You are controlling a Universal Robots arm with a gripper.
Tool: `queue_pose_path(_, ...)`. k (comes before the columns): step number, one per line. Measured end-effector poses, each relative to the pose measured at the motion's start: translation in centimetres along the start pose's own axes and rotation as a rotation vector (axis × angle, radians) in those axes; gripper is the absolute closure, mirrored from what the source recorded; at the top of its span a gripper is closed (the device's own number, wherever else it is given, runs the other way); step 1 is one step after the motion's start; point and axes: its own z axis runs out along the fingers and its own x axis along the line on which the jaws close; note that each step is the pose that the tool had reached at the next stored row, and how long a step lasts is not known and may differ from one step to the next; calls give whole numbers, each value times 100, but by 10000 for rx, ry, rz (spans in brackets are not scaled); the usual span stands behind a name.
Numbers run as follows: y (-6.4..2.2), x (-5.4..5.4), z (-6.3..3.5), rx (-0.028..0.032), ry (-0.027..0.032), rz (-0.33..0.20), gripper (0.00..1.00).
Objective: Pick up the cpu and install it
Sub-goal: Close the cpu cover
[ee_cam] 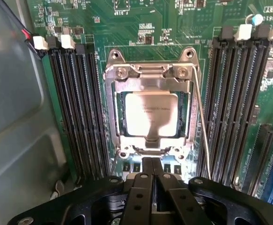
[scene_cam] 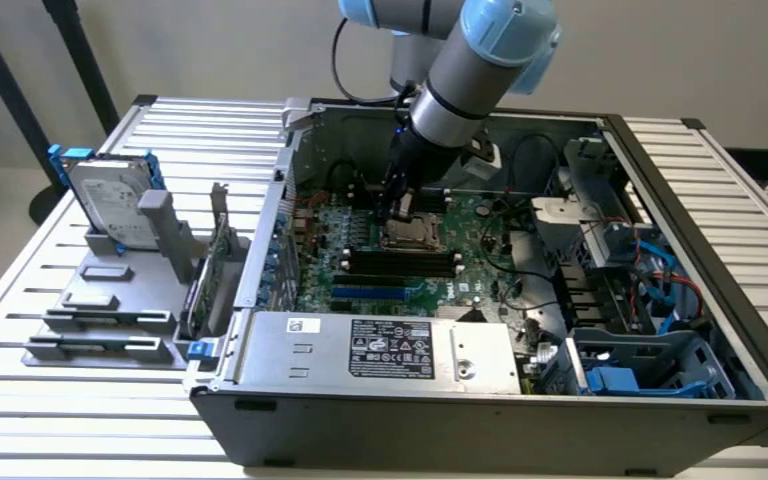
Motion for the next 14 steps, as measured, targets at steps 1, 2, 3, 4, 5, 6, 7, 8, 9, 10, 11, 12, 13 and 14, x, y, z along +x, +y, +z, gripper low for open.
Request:
queue_pose_path(1,-21,-10,-5,1,6,-2,89)
queue_pose_path(2,-44,-22,-10,3,10,-4,89)
queue_pose_path(3,-68,-34,-13,4,12,-5,89)
queue_pose_path(4,-91,-45,-15,5,16,-6,89)
queue_pose_path(5,-113,-55,-18,5,21,-7,89)
queue_pose_path(6,-134,-63,-24,6,24,-8,89)
queue_pose_path(7,-151,-69,-32,7,29,-10,89)
queue_pose_path(8,-163,-72,-41,6,37,-12,89)
queue_pose_path(9,-166,-76,-43,7,38,-13,89)
queue_pose_path(10,-166,-75,-43,6,42,-15,89)
queue_pose_path(11,-166,-75,-43,7,44,-16,89)
queue_pose_path(12,-166,-75,-43,7,44,-16,89)
queue_pose_path(13,-166,-75,-43,7,44,-16,89)
queue_pose_path(14,-166,-76,-44,7,43,-15,89)
